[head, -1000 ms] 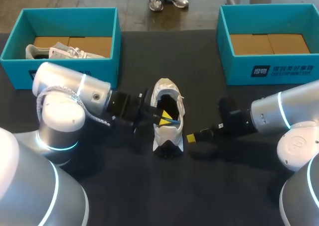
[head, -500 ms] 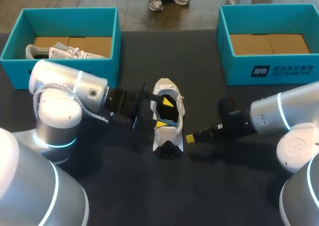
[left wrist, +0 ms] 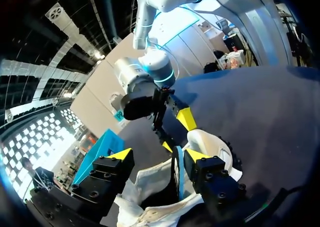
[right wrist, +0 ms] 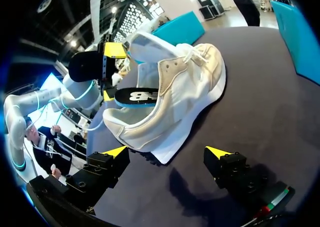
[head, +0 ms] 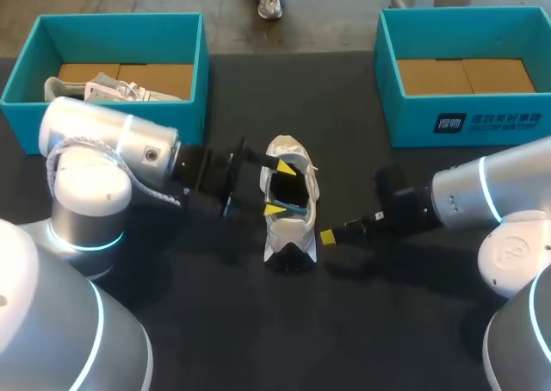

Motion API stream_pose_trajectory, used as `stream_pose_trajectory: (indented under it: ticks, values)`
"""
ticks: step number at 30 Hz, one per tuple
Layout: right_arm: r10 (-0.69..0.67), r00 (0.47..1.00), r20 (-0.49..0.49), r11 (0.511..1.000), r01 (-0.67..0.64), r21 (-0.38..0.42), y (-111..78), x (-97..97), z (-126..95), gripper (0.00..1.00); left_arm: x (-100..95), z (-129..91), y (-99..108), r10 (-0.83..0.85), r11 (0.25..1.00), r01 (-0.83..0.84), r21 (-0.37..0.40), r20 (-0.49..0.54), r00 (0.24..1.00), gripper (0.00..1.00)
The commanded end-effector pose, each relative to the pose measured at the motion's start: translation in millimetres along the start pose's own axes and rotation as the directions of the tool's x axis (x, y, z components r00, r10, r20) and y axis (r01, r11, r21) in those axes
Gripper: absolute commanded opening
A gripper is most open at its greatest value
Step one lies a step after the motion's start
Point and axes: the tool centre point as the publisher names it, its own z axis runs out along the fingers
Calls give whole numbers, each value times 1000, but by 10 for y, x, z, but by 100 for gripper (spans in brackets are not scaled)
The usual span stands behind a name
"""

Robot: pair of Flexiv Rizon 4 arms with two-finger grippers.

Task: Take the shoe out of the shoebox, open the shoe tongue, remove and reinsert the insole, then place the shoe into the shoebox

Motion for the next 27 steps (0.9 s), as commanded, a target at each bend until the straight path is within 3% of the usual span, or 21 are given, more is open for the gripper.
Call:
stream_pose_trajectory:
  ticks: [1, 6, 17, 18, 19, 20, 21, 27]
  values:
    - [-1, 1000, 4, 1000, 1, -3, 1, 18, 0, 100, -11, -78, -68, 5, 1000, -5, -8, -8, 1000, 59]
    - [-2, 1000, 2, 1000, 2, -4, -3, 28, 5, 100, -27, -127, -94, 18, 1000, -18, -18, -19, 1000, 47]
    - [2, 1000, 1, 1000, -2, -8, -46, 46, 7, 100, 49, -114, -107, 6, 1000, -6, -10, -54, 999, 45]
    - [2, 1000, 1, 1000, -2, -8, -51, 49, 6, 100, 45, -124, -116, -1, 1000, 0, -4, -61, 998, 38]
    - [3, 1000, 0, 1000, -3, -7, -59, 54, 6, 100, 40, -137, -121, -1, 1000, 0, -5, -74, 997, 27]
    - [3, 1000, 0, 1000, -3, -6, -63, 58, 7, 100, 38, -149, -120, -3, 1000, 3, -4, -84, 996, 8]
    - [4, 1000, 0, 1000, -4, -5, -66, 61, 8, 100, 35, -158, -119, -2, 1000, 1, -6, -94, 996, 0]
    - [5, 1000, 2, 1000, -5, -8, -81, 68, -13, 100, 73, -230, -85, 36, 999, -42, -21, -231, 972, 0]
